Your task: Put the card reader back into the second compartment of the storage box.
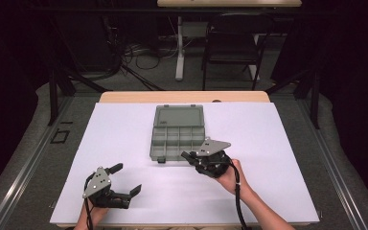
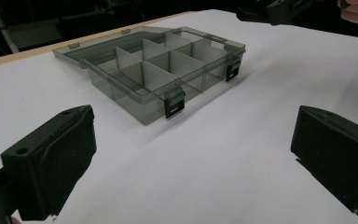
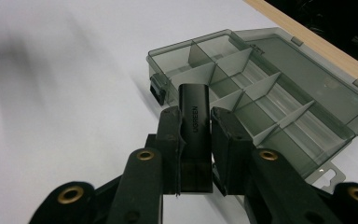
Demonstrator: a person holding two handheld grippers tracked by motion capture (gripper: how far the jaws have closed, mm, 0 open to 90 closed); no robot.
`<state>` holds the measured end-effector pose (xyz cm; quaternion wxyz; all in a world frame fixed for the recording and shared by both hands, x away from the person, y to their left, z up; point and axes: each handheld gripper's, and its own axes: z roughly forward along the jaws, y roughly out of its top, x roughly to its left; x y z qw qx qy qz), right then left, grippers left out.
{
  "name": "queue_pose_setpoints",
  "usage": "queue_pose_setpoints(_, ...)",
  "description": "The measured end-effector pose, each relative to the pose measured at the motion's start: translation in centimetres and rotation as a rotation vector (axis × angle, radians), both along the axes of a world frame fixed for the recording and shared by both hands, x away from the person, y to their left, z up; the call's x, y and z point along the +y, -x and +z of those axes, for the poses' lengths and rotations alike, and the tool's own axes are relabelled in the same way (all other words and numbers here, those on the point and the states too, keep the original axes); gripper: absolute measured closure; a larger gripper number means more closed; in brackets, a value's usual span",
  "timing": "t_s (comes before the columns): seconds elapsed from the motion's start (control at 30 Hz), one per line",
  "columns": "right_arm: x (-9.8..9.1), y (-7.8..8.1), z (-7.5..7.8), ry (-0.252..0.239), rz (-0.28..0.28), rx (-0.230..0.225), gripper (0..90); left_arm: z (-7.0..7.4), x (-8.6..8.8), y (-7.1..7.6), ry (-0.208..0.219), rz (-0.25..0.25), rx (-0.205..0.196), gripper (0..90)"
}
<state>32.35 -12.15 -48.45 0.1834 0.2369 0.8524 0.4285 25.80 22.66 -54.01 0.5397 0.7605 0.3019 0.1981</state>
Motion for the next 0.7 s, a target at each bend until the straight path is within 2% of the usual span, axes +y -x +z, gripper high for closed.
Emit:
queue_pose_setpoints(0.4, 1.4, -1.2, 0.6, 0.02, 0.013, -0.02, 73.6, 0.0, 0.0, 0.0, -0.003, -0.002, -0.005, 0.3)
queue_pose_setpoints(0.7, 2.4, -2.2, 0.6, 0.032, 0.012, -0.016, 73.7, 0.0, -0.1, 0.1, -0.01, 0.0, -0.003, 0.3)
